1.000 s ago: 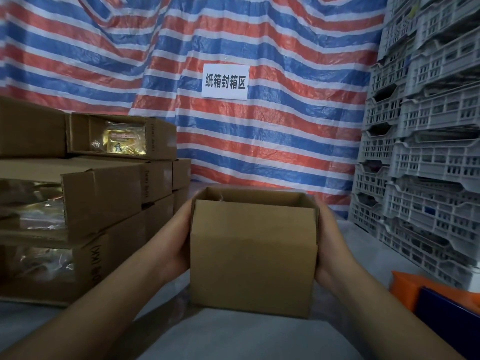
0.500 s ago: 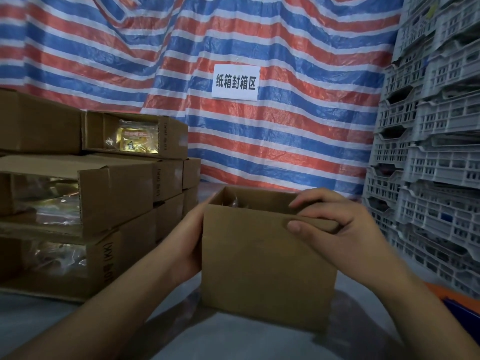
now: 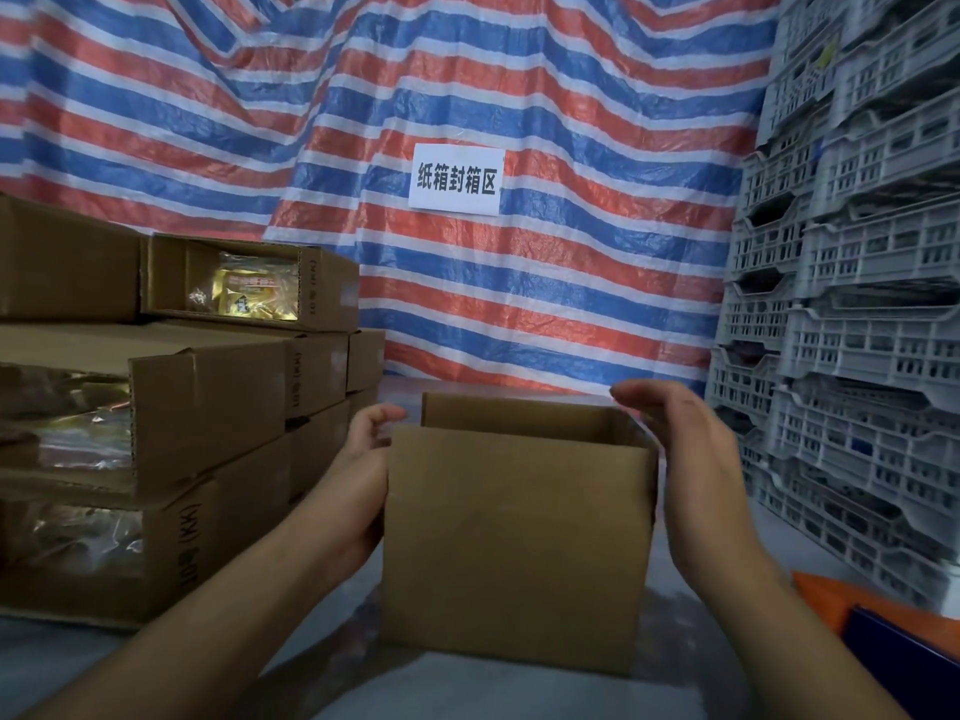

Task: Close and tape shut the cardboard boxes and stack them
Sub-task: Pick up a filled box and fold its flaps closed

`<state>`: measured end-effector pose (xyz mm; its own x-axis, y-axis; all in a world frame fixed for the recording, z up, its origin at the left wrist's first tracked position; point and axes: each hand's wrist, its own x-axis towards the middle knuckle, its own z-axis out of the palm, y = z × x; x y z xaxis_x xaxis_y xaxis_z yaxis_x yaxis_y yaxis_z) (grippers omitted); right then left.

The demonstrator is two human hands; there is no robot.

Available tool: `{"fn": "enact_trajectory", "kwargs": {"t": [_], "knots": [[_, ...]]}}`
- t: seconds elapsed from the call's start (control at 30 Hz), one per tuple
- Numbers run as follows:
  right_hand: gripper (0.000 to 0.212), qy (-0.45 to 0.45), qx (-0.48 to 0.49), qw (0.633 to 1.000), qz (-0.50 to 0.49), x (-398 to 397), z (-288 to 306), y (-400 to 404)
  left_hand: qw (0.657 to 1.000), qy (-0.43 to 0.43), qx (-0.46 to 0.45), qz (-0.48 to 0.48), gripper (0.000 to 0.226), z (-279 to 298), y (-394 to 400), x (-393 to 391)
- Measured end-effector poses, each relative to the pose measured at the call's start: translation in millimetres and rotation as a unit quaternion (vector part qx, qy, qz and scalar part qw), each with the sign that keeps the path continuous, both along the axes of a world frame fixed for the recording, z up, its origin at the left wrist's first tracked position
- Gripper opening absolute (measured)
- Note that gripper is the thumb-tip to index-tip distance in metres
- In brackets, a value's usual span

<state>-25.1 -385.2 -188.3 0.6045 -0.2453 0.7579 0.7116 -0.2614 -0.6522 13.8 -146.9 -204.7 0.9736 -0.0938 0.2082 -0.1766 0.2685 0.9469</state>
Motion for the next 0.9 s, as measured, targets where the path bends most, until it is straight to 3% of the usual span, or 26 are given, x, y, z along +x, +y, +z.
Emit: {"fn": "enact_trajectory", "kwargs": {"t": [0.1,0.33,0.53,0.77,0.9], "knots": [[0.029,0.077,0.115,0.990,0.012,8,-4,-12,0.997,-0.025,0.051,-0.044,0.023,1,2,-2],[0.015,0.148,0.100,0.980,0.088,5,-7,-21,0.985,-0.056,0.135,-0.096,0.028,5,11,-3],[0.020,0.170,0.130,0.967,0.138,4,-12,-10,0.987,-0.056,0.128,-0.084,0.020,4,11,-2],[0.014,0.199,0.178,0.950,0.162,5,-17,-3,0.993,-0.056,0.073,-0.073,0.034,6,8,-4],[0.017,0.234,0.146,0.949,0.155,7,-20,0,0.993,-0.057,0.075,-0.078,0.031,6,8,-3]]}}
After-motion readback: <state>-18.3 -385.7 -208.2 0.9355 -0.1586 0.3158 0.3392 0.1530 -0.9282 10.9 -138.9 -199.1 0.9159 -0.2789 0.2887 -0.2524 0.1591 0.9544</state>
